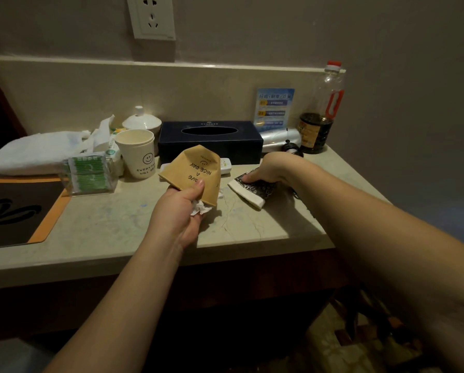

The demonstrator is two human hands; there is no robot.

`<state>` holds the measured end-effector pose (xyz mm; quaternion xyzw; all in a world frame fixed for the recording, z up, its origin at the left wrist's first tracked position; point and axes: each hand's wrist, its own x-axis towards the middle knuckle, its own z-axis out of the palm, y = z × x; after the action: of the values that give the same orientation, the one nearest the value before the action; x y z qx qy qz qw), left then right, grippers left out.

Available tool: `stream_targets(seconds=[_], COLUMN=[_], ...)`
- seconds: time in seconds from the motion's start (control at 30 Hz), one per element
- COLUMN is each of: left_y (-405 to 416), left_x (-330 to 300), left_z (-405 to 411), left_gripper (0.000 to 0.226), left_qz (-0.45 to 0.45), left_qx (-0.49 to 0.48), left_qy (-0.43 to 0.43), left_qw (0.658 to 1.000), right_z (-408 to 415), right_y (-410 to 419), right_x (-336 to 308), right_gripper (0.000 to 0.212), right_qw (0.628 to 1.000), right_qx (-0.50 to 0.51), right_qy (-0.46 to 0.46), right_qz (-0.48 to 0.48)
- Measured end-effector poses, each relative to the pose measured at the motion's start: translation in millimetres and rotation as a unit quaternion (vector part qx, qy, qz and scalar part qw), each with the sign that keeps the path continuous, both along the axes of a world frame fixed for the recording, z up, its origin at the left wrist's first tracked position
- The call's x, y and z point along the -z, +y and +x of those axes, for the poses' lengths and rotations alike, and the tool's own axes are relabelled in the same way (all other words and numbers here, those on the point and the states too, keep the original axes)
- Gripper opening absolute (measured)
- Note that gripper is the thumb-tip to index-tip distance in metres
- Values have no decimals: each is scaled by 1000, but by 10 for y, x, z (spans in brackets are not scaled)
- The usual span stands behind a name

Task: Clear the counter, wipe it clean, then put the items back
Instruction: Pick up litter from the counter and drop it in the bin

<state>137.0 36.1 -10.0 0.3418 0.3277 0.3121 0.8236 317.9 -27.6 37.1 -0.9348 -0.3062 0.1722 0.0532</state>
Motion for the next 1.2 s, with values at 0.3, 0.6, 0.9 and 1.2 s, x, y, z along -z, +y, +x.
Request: stream_targets(seconds=[0.3, 0.6, 0.9, 1.2], left_y=[-81, -611, -2139, -3551], left_x=[-7, -38, 372, 1870], left_z=[74, 331, 708, 1340], left_gripper=[11, 21, 32, 30], left_qz=[-11, 113, 128, 49], left_qx=[27, 100, 347, 435], left_qy=[7, -22, -10, 216], left_qw=[1000, 988, 929, 873], right_z=[-184, -190, -234, -101], right_y=[-205, -1673, -3446, -4946], right_x=[41, 62, 1032, 2631], right_gripper=[65, 29, 31, 24], right_qw=[977, 789, 700, 733], right_qx=[-48, 99, 313, 470], right_qy=[-10, 231, 229, 200], right_qz=[209, 560, 600, 450])
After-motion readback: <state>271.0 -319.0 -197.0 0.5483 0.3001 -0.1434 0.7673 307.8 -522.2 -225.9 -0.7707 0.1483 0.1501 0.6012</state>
